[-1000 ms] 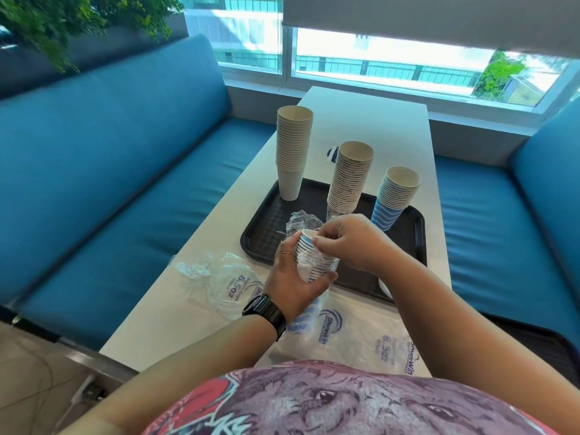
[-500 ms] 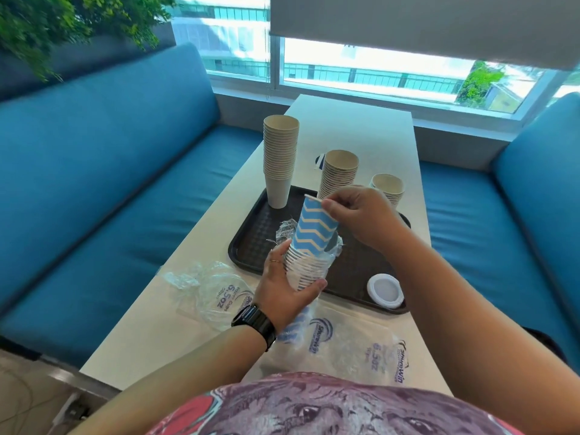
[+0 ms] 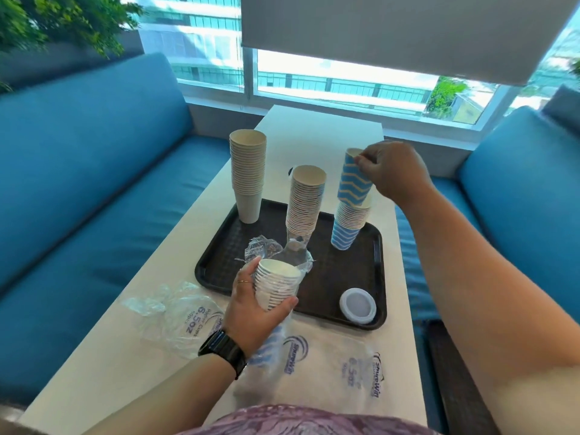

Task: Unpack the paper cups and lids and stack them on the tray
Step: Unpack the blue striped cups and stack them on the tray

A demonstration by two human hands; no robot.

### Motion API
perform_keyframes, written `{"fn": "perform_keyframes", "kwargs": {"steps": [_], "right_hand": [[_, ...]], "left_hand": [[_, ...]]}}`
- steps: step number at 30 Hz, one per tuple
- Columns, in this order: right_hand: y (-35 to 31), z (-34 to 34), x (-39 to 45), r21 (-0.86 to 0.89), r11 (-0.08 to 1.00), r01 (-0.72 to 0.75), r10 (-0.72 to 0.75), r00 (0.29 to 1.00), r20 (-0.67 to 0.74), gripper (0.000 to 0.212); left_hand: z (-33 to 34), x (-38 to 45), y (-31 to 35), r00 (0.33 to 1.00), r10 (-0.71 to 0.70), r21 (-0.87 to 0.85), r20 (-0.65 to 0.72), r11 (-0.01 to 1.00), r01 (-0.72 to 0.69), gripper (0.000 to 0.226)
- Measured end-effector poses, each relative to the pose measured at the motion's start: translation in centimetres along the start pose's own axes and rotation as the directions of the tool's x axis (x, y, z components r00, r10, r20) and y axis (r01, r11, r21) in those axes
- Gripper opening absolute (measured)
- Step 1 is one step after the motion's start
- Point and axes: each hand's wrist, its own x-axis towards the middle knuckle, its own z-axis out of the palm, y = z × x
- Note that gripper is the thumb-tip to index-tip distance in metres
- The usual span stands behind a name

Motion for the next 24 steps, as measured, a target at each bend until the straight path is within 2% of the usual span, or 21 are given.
{"fn": "perform_keyframes", "kwargs": {"steps": [4,8,24], "right_hand": [[1.6,2.0,1.0,-0.09,0.995,-0.034,0.031,0.999,-0.031,0.032],[2.3,4.3,0.6,-0.146,0.989,-0.031,0.034,0.999,0.021,0.032],[4.5,10.0,-3.0,-0.085,0.983,-0.164,0.176,0.972,0.154,0.028]], "left_hand": [[0.1,0.1,0.2,1.0,-0.009,0.004,0.009,1.0,0.009,0.103],[0.1,0.1,0.1,1.0,-0.014,0.005,0.015,1.0,0.014,0.103],[0.0,0.1,0.4,0.999,-0.029,-0.005,0.019,1.0,0.029,0.1]]}}
